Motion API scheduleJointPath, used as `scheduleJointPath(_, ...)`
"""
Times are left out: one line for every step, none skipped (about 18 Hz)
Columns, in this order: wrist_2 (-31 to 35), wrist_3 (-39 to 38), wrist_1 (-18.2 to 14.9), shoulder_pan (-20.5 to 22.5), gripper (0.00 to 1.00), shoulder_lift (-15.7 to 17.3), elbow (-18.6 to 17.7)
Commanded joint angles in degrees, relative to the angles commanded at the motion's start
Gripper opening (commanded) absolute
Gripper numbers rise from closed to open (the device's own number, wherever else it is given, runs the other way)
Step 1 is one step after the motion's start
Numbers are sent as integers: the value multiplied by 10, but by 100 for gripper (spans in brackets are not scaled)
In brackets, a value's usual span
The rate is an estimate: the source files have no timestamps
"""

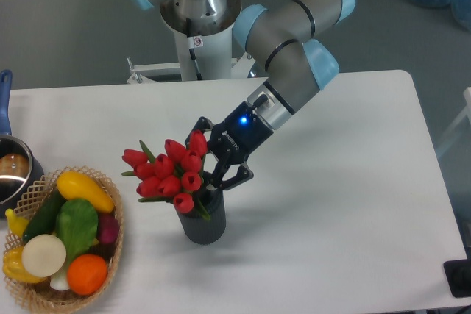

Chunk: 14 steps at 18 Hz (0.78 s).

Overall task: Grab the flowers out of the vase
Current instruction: 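Close the gripper on the tulip bunch stems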

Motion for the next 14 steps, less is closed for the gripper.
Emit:
scheduleJointPath(0, 0, 0, 2, 49, 0, 1)
scheduleJointPath(0, 0, 0, 4, 49, 1, 2)
scheduleJointPath(0, 0, 0, 4, 48, 1, 4)
scheduleJointPath(0, -1, 0, 4, 44, 1, 4)
scheduleJointPath(-1, -2, 0, 4, 37, 1, 4)
scheduleJointPath(-1, -1, 0, 5, 37, 1, 4)
scheduleJointPath(-1, -1, 0, 5, 37, 1, 5)
scheduleJointPath(-1, -1, 1, 7, 37, 2, 5)
scheduleJointPath(-1, -2, 0, 8, 37, 2, 7)
scheduleJointPath(-2, -2, 0, 8, 37, 2, 8)
scheduleJointPath(-3, -3, 0, 9, 37, 2, 8)
scheduleJointPath(-3, -6, 0, 9, 37, 2, 8)
scheduleJointPath(-3, -8, 0, 9, 36, 2, 9)
scheduleJointPath(-3, -8, 0, 9, 36, 2, 9)
